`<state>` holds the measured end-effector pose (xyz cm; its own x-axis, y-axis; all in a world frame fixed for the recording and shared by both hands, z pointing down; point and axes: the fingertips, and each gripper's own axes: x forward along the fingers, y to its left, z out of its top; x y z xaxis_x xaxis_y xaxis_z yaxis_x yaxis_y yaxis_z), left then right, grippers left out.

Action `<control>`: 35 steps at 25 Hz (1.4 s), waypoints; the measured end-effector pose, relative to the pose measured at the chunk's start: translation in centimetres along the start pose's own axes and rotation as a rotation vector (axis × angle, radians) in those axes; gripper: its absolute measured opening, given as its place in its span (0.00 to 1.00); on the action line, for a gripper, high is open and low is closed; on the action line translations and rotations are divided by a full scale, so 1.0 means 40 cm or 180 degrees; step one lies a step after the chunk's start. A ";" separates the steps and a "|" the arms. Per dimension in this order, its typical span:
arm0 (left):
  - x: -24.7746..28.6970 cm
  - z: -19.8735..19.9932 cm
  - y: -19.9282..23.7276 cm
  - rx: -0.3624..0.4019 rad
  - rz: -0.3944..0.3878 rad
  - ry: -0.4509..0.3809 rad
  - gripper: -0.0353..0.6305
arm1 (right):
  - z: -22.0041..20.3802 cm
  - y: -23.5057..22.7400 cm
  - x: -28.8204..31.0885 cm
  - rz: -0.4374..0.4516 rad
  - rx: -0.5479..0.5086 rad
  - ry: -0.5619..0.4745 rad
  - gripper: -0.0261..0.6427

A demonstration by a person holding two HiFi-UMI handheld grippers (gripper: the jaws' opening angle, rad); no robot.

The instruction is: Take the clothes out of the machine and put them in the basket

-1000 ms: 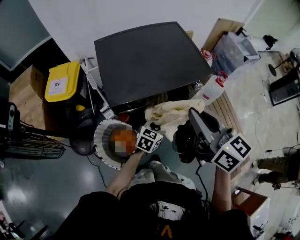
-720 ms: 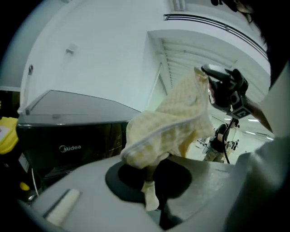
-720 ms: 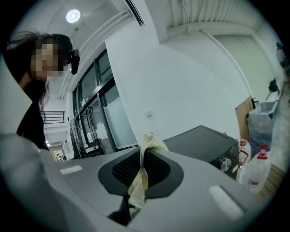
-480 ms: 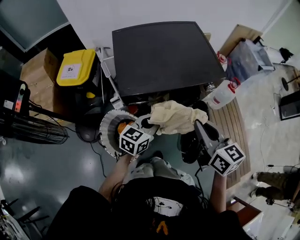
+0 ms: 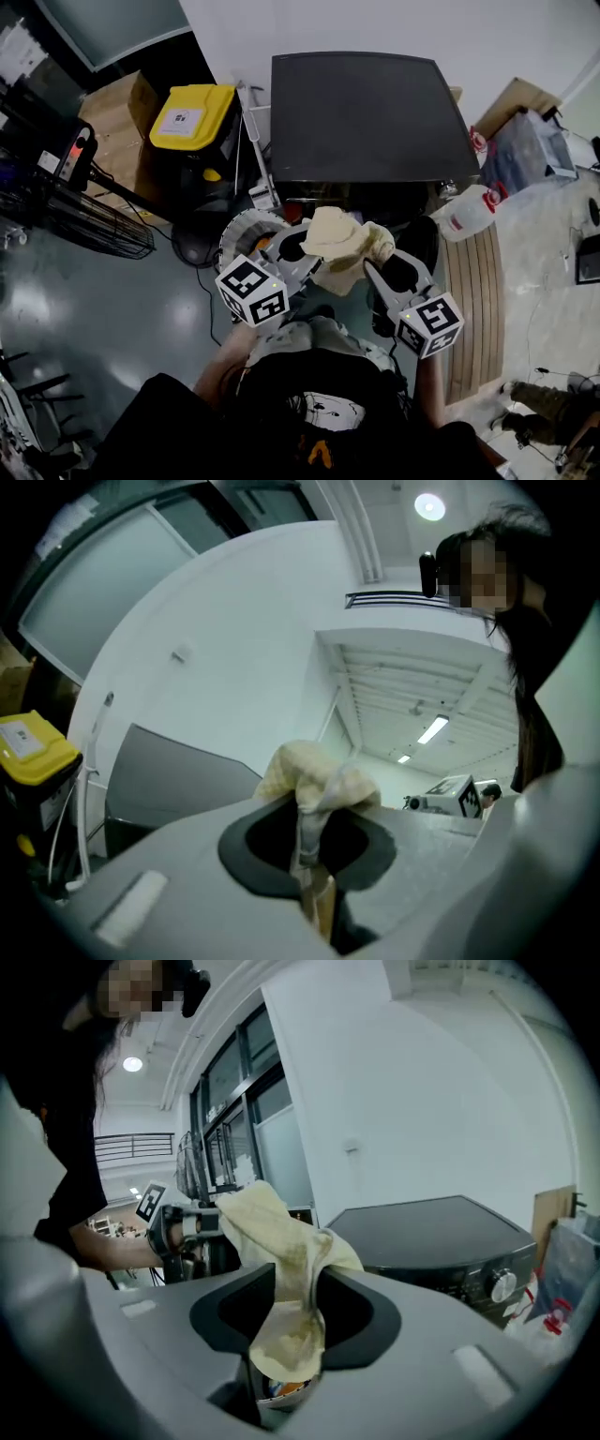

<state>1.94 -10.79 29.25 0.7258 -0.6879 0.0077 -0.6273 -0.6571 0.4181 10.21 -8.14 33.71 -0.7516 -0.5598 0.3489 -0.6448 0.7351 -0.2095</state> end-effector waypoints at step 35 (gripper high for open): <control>-0.491 0.381 0.068 0.1039 0.1045 -0.0683 0.08 | 0.218 0.537 0.441 0.1398 0.0247 -0.0607 0.22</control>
<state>-18.33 -3.76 16.37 0.4226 -0.8996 -0.1100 -0.8930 -0.4341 0.1190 -18.12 -5.55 27.38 -0.9625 -0.2683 0.0401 -0.2638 0.8909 -0.3697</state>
